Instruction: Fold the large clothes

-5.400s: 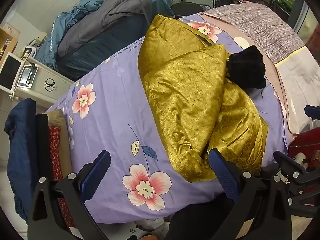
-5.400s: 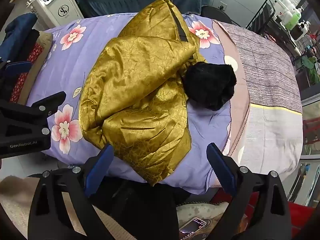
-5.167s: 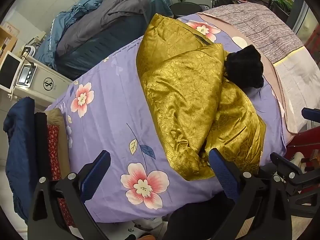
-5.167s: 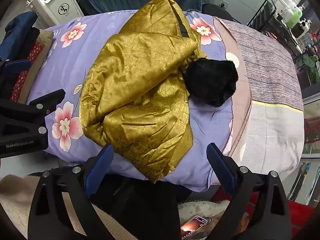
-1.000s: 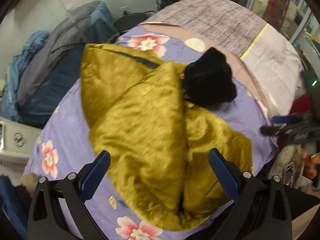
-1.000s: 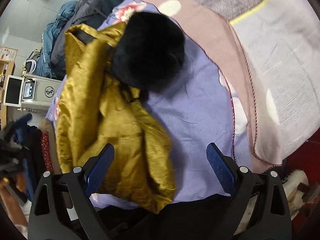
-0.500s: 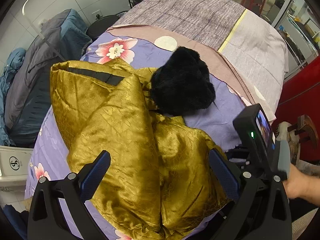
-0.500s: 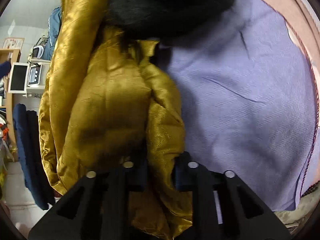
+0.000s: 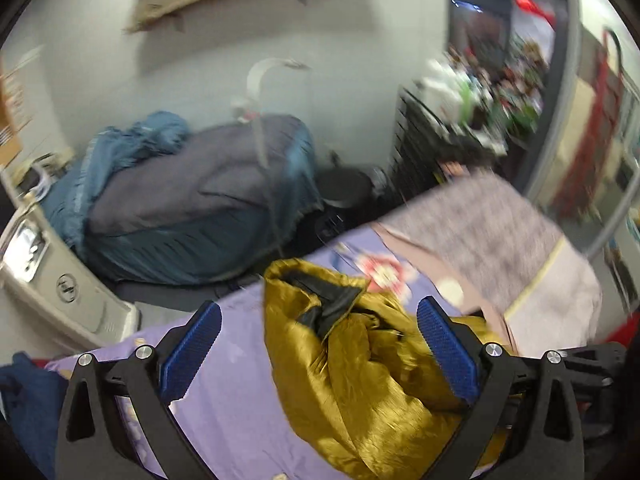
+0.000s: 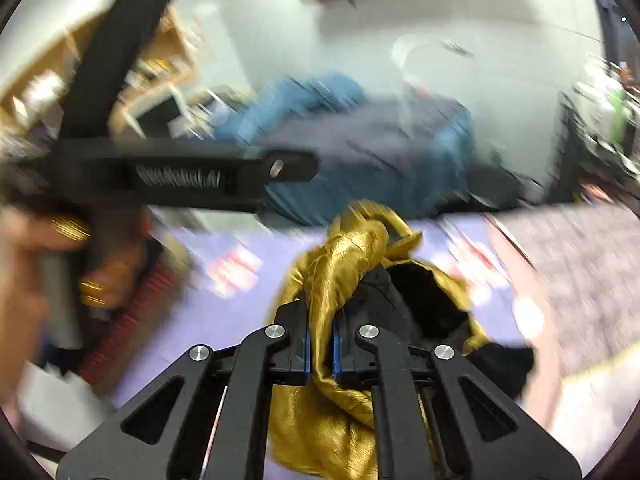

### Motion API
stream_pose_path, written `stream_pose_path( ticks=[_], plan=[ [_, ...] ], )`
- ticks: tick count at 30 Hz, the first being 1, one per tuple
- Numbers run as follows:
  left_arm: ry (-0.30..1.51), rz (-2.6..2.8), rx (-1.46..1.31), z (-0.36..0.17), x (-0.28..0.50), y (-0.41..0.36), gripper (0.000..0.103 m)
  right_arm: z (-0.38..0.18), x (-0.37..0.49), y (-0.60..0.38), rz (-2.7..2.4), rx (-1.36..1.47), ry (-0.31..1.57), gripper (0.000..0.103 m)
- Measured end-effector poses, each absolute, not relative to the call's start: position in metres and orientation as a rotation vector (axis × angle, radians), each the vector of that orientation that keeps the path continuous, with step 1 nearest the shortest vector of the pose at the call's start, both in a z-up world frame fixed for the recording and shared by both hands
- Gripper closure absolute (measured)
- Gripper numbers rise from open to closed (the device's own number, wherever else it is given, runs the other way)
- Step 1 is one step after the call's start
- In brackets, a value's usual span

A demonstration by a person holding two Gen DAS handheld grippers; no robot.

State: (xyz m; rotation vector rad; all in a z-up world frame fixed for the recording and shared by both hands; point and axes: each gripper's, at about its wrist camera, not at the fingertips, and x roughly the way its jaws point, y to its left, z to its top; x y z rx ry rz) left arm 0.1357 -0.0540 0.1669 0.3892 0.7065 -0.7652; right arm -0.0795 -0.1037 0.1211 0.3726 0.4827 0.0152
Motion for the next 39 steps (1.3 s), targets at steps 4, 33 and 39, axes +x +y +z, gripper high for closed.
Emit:
stream_pose_path(
  ticks=[4,33,39],
  plan=[
    [0.694,-0.699,0.301,0.204,0.153,0.002,0.007,0.189,-0.123,-0.064,0.411,0.374,0.342,0.096],
    [1.13,-0.858,1.122,-0.189,0.103,-0.274,0.043,-0.037,-0.215,-0.082,-0.172,0.775,0.81,0.095],
    [1.255,-0.885,0.836,-0.162,0.131,-0.258,0.094,-0.037,-0.23,-0.09,-0.276,0.788,0.787,0.095]
  ],
)
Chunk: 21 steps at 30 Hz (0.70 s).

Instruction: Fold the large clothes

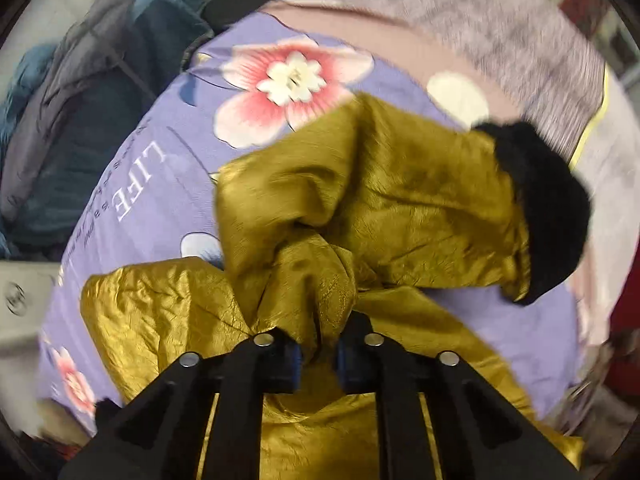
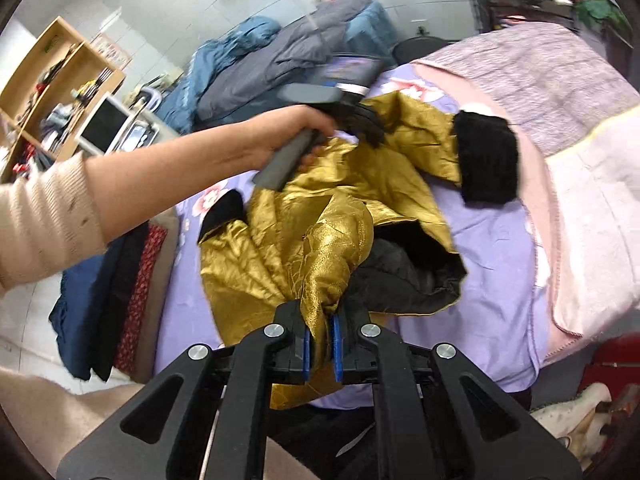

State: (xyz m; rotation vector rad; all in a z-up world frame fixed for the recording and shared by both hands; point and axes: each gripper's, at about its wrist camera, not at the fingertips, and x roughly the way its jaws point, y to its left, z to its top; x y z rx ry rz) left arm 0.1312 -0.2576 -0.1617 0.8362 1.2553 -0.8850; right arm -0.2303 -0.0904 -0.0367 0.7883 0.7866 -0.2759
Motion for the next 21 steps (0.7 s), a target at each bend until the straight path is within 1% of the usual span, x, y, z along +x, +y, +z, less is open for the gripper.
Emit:
stream_pose_path(
  ticks=[2,4,7,9,11,14,18,21],
  plan=[
    [1.217,-0.884,0.725,-0.129,0.149,-0.241,0.095,-0.041,-0.241,-0.103,-0.318,0.845,0.766,0.095],
    [1.155,-0.879,0.594,-0.082,0.172,-0.218,0.096,-0.043,-0.253,-0.118,-0.352,0.896,0.73,0.095],
    [1.071,-0.874,0.367,0.008,0.211,-0.161,0.097,-0.036,-0.263,-0.139,-0.391,0.912,0.672,0.095],
    [0.947,-0.838,0.369,0.06,0.213,-0.126,0.097,-0.023,-0.266,-0.156,-0.393,0.91,0.604,0.095],
    [0.842,-0.811,0.369,0.105,0.205,-0.091,0.097,0.0,-0.268,-0.175,-0.346,0.915,0.495,0.095],
    [0.79,-0.817,0.294,0.156,0.183,-0.033,0.097,0.035,-0.271,-0.199,-0.253,0.896,0.377,0.095],
    [0.669,-0.801,0.256,0.211,0.121,0.04,0.097,0.091,-0.286,-0.235,-0.026,0.889,0.203,0.095],
    [0.6,-0.813,0.148,0.254,0.082,0.086,0.097,0.147,-0.291,-0.255,0.086,0.79,0.117,0.095]
  ],
)
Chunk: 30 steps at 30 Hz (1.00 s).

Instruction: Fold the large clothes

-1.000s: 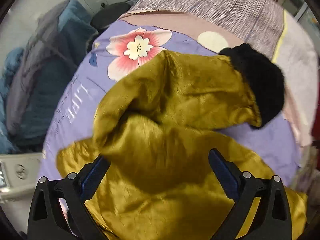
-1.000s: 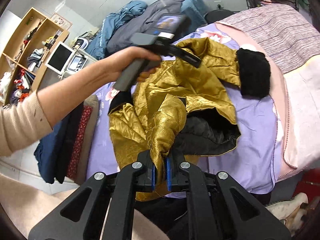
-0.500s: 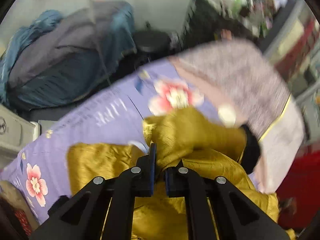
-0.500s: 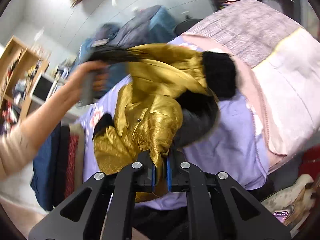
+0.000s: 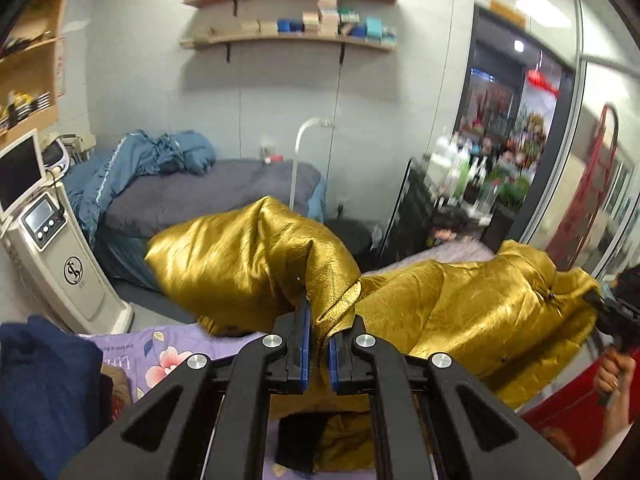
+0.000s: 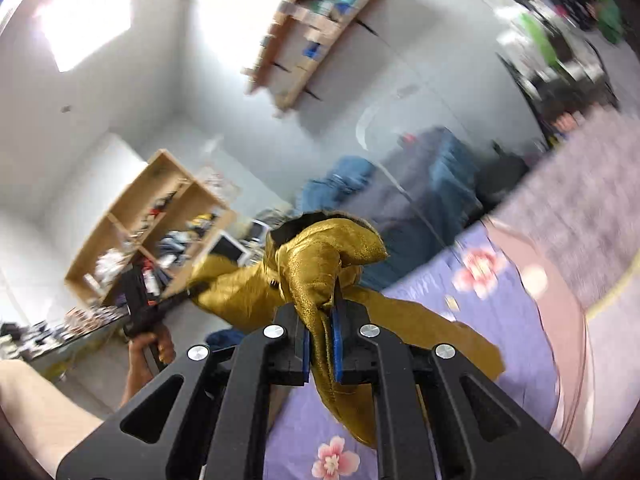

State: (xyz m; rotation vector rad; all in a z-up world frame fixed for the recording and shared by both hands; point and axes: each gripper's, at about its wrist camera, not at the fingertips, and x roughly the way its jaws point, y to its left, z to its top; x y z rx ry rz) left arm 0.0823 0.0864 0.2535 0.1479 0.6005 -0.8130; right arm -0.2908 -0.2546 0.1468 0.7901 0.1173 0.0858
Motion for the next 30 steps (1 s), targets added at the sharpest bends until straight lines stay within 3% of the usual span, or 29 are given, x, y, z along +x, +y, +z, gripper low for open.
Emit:
stream_pose_path(
  ticks=[8,12,14,16,17,18,20,25,28,30],
  plan=[
    [0.405,-0.824,-0.069,0.322,0.044,0.148,0.097,0.28,-0.238,-0.276,0.334,0.54,-0.034,0.095],
    [0.406,-0.681,0.008,0.297,0.068,0.135,0.096,0.288,-0.157,-0.285,0.242,0.527,0.084,0.093],
    [0.487,-0.597,0.065,0.262,0.092,0.121,0.096,0.262,-0.102,-0.282,0.148,0.534,0.196,0.09],
    [0.643,-0.556,0.077,0.206,0.122,0.113,0.092,0.215,-0.054,-0.276,0.076,0.544,0.308,0.069],
    [0.699,-0.527,0.084,0.178,0.132,0.114,0.086,0.192,-0.039,-0.276,0.051,0.564,0.352,0.03],
    [0.777,-0.484,0.099,0.139,0.145,0.108,0.071,0.165,-0.024,-0.275,0.014,0.592,0.399,0.005],
    [0.873,-0.457,0.125,0.072,0.157,0.1,0.044,0.1,0.001,-0.275,-0.055,0.663,0.5,0.005],
    [1.063,-0.344,0.163,-0.041,0.156,0.1,0.033,-0.018,-0.019,-0.285,-0.238,0.761,0.697,0.005],
    [1.118,-0.313,0.142,-0.055,0.151,0.12,0.03,-0.059,-0.07,-0.31,-0.362,0.801,0.753,0.005],
    [1.111,-0.311,0.137,-0.056,0.145,0.136,0.014,-0.085,-0.113,-0.331,-0.471,0.823,0.793,0.005]
  ],
)
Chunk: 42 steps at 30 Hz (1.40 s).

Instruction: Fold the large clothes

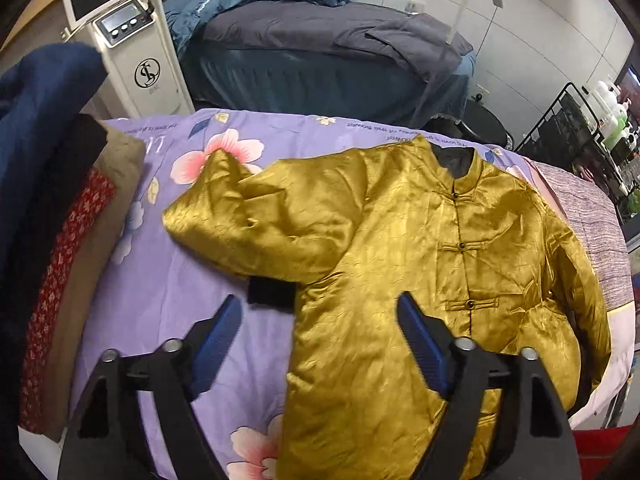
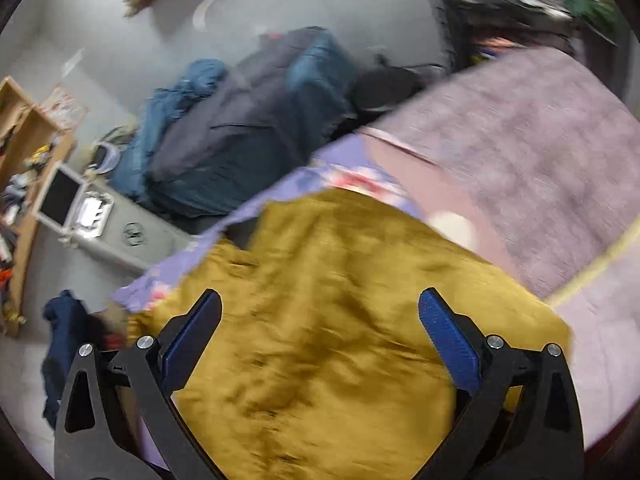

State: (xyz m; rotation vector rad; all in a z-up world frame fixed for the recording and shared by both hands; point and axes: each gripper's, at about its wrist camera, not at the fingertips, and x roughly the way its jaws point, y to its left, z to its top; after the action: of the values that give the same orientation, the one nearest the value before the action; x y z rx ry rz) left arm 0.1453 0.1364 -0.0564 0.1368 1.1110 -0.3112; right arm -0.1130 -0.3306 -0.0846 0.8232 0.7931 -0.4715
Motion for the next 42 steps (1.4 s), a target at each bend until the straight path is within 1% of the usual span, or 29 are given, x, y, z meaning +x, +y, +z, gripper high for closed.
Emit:
stream_pose_path(
  ticks=[1,3,7,11,14,16,17,18,19,21,22,23,25,30,35,38,42],
  plan=[
    [1.105,-0.3,0.139,-0.056,0.143,0.148,0.012,-0.091,-0.132,-0.34,-0.511,0.834,0.81,0.005],
    [1.108,-0.271,0.148,-0.052,0.137,0.161,0.011,-0.113,-0.177,-0.355,-0.637,0.858,0.858,0.005],
    [1.173,-0.22,0.108,-0.075,0.128,0.18,0.011,-0.144,-0.234,-0.356,-0.712,0.994,0.879,0.005],
    [1.263,-0.216,0.096,-0.102,0.114,0.175,0.011,-0.17,-0.247,-0.332,-0.743,0.984,0.974,0.005],
    [1.298,-0.246,0.098,-0.115,0.097,0.159,0.011,-0.192,-0.265,-0.32,-0.824,1.023,0.974,0.005],
    [1.315,-0.279,0.091,-0.12,0.088,0.148,0.011,-0.209,-0.27,-0.315,-0.787,1.081,0.975,0.008],
    [1.32,-0.292,0.092,-0.122,0.085,0.143,0.011,-0.215,-0.269,-0.312,-0.768,1.085,0.989,0.018],
    [1.325,-0.305,0.098,-0.123,0.082,0.138,0.011,-0.222,-0.265,-0.31,-0.754,1.079,1.017,0.031],
    [1.326,-0.313,0.104,-0.124,0.08,0.135,0.011,-0.227,-0.263,-0.309,-0.745,1.078,1.029,0.038],
    [1.323,-0.328,0.116,-0.122,0.076,0.128,0.011,-0.229,-0.258,-0.314,-0.713,1.1,1.023,0.072],
    [1.322,-0.332,0.118,-0.12,0.075,0.127,0.011,-0.225,-0.26,-0.317,-0.717,1.09,1.015,0.078],
    [1.32,-0.334,0.118,-0.119,0.074,0.126,0.011,-0.214,-0.259,-0.322,-0.732,1.052,0.998,0.087],
    [1.306,-0.329,0.119,-0.115,0.072,0.127,0.011,-0.187,-0.254,-0.334,-0.753,0.946,0.987,0.096],
    [1.291,-0.297,0.117,-0.108,0.071,0.136,0.011,-0.105,-0.24,-0.395,-0.782,0.591,0.992,0.098],
    [1.287,-0.259,0.093,-0.106,0.07,0.147,0.011,-0.044,-0.227,-0.478,-0.787,0.364,1.034,0.099],
    [1.281,-0.241,0.075,-0.105,0.067,0.153,0.011,-0.034,-0.206,-0.525,-0.735,0.253,1.136,0.099],
    [1.271,-0.208,0.052,-0.102,0.062,0.162,0.011,-0.063,-0.174,-0.575,-0.718,0.252,1.281,0.098]
  ],
)
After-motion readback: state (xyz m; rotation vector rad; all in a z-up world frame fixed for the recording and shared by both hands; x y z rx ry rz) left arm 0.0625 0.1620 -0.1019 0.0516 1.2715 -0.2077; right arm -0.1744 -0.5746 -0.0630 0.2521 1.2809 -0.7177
